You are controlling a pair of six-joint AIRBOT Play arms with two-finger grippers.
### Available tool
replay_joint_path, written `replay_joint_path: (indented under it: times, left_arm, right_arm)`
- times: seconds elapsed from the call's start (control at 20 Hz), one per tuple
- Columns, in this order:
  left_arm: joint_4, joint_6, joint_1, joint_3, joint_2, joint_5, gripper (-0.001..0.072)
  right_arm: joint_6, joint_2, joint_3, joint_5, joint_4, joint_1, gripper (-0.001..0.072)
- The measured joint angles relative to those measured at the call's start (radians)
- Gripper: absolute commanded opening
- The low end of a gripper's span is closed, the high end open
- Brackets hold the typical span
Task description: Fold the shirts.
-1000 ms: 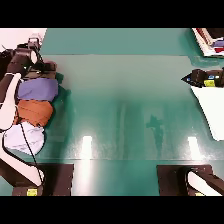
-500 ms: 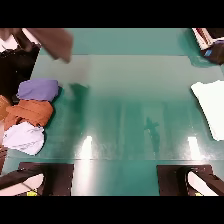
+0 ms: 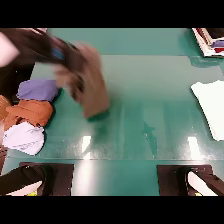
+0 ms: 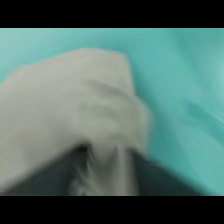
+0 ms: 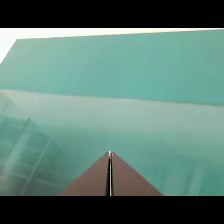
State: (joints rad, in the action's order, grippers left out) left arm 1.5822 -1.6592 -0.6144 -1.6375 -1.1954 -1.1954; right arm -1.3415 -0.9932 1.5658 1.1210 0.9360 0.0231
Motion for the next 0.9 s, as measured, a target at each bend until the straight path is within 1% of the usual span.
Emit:
replay_joint_path:
  times: [0.1, 0.2, 0.25, 0.45, 0.6, 0.8, 0.9]
  left_arm:
    - [-0.109, -0.003, -0.047, 0.088, -0.047, 0.063, 0.0546]
    - [-0.146, -0.006, -0.053, 0.134, -0.071, 0.111, 0.0545]
    - [-0.156, -0.007, -0.042, 0.15, -0.079, 0.109, 0.0545]
    - [-0.152, -0.01, 0.08, 0.217, -0.089, 0.047, 0.0545]
    - [-0.16, -0.012, 0.172, 0.326, -0.093, 0.054, 0.0546]
    - [-0.262, -0.012, 0.237, 0.51, -0.096, 0.17, 0.0544]
    - [-0.326, 0.005, 0.25, 0.573, -0.107, 0.234, 0.0544]
  right_arm:
    - [0.0, 0.003, 0.004, 0.024, 0.0, 0.0, 0.002]
    - [0.0, 0.006, 0.007, 0.042, 0.0, 0.0, 0.002]
    - [0.0, 0.006, 0.007, 0.05, 0.0, 0.0, 0.002]
    - [0.0, 0.008, 0.009, 0.07, 0.0, 0.0, 0.002]
    - [0.0, 0.008, 0.009, 0.074, 0.0, 0.0, 0.002]
    - [0.0, 0.008, 0.009, 0.077, 0.0, 0.0, 0.002]
    - [0.0, 0.008, 0.009, 0.078, 0.0, 0.0, 0.002]
